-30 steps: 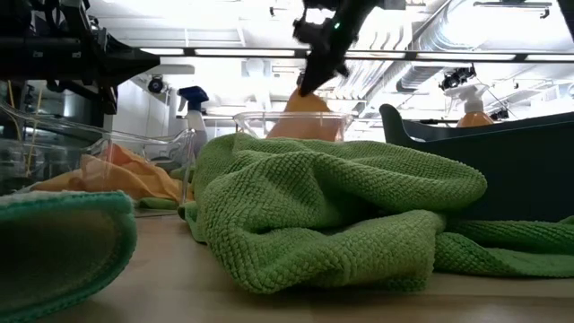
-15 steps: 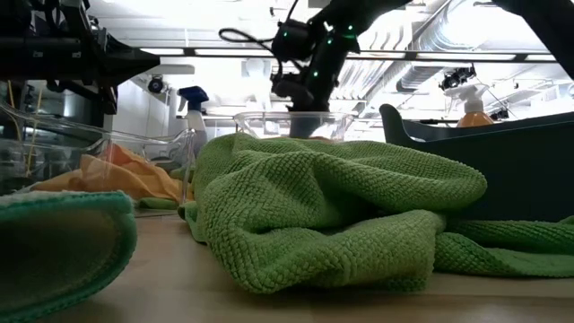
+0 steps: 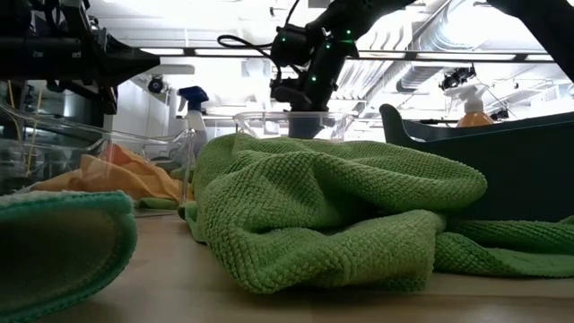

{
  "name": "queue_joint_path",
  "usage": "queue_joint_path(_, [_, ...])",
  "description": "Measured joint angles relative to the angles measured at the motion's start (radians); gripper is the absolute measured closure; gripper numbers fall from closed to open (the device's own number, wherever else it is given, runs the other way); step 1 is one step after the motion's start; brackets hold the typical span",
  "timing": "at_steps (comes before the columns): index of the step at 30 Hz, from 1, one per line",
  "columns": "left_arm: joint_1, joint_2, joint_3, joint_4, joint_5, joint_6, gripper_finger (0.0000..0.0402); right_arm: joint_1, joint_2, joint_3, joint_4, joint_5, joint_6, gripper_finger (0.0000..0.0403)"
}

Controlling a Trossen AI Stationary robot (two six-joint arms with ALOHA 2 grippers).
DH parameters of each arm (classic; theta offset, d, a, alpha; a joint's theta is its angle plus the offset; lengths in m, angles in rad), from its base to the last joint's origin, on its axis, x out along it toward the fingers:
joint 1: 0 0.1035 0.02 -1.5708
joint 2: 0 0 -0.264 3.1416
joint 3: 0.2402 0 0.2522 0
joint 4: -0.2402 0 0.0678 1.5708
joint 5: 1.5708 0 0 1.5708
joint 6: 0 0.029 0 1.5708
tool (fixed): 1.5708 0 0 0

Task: Sort microfiber towel by color & place in baskets
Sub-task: Put the orange microfiber towel into the top transparent bin

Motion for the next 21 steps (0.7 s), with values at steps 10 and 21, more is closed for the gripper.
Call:
queue_joint_path(10, [0.000,0.000,0.000,0.000,0.000,0.000,0.0401,0.001,0.000,0.119,-0.063,0.044,-0.070,0.0211])
queue_joint_path(21, [0.000,0.000,0.000,0.000,0.000,0.000,0.0401,-0.027,-0.003,0.280,-0.324,0.022,-0.273,0.0238])
